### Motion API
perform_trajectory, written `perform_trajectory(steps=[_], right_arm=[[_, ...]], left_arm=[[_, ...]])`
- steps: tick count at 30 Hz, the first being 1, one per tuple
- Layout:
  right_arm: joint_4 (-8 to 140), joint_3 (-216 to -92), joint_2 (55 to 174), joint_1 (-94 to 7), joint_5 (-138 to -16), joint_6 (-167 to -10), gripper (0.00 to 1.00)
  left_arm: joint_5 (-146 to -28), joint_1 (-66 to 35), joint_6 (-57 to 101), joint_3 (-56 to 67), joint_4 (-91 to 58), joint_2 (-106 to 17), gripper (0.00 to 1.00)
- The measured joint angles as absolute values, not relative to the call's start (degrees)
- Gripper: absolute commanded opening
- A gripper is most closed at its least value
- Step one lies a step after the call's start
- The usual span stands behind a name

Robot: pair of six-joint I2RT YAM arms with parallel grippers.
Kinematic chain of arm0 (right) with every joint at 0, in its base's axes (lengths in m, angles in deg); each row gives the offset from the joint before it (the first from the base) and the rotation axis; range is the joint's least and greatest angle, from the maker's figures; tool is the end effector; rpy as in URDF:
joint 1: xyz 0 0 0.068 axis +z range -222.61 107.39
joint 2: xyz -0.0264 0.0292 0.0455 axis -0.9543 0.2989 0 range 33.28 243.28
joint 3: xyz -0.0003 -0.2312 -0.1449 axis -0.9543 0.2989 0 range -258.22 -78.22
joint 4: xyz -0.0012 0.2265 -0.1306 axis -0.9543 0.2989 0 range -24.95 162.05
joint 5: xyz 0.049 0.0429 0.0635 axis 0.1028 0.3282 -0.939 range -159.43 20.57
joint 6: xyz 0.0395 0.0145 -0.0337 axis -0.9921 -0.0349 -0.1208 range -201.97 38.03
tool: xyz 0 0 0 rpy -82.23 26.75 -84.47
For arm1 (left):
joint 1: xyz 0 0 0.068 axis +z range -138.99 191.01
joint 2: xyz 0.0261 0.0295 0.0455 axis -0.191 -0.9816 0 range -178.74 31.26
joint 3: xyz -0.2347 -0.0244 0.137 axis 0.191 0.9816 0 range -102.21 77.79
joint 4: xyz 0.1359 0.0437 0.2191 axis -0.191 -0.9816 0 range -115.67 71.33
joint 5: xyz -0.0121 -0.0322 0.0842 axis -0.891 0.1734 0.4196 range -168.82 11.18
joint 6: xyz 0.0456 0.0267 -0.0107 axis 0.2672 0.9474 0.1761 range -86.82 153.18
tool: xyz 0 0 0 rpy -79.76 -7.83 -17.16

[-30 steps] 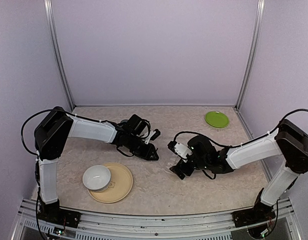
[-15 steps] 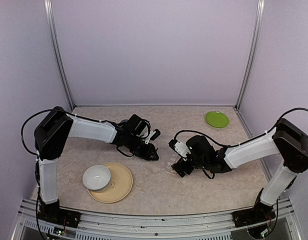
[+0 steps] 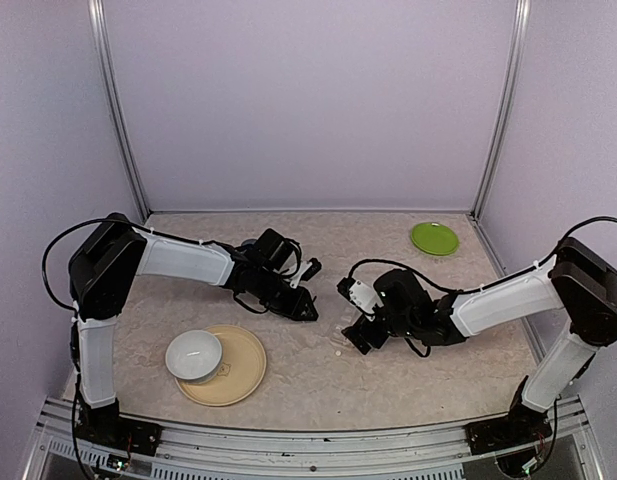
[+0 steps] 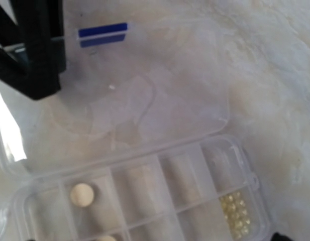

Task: Sort the pills into containers
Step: Adjust the pill in the compartment of the pill container.

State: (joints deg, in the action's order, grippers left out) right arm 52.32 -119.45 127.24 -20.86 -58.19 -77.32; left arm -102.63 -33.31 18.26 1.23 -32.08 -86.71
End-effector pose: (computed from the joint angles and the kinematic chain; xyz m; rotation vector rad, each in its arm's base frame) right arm 0.2022 0.2453 0.1483 -0.9763 2.0405 0.2172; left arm 0.2967 -0.3097 0.1425 0.8485 2.5327 -0.9062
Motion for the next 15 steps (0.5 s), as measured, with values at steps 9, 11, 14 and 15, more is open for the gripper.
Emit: perform_trajectory(steps=[9,11,14,15], right_arm=[[52.34,-119.45,127.06,-20.84,-59.72,-77.30,1.00],[52.49,-119.48,127.06,-20.84,-59.52,-77.32,1.00],[53.02,-119.56,127.06,-20.84,-58.80,-77.34,1.00],[53.22,-119.56,127.06,-20.84,-58.43,-77.37,1.00]], left_arm=[[-102.61,-33.31,18.26,1.23,-32.08,-86.71,0.18],[-102.61,-33.31,18.26,1.23,-32.10,-86.73,0.18],[-102.58,-33.31,18.26,1.23,-32.14,-86.73,0.17],[-102.58,-33.31,18.29,1.23,-32.19,-86.71,0.18]])
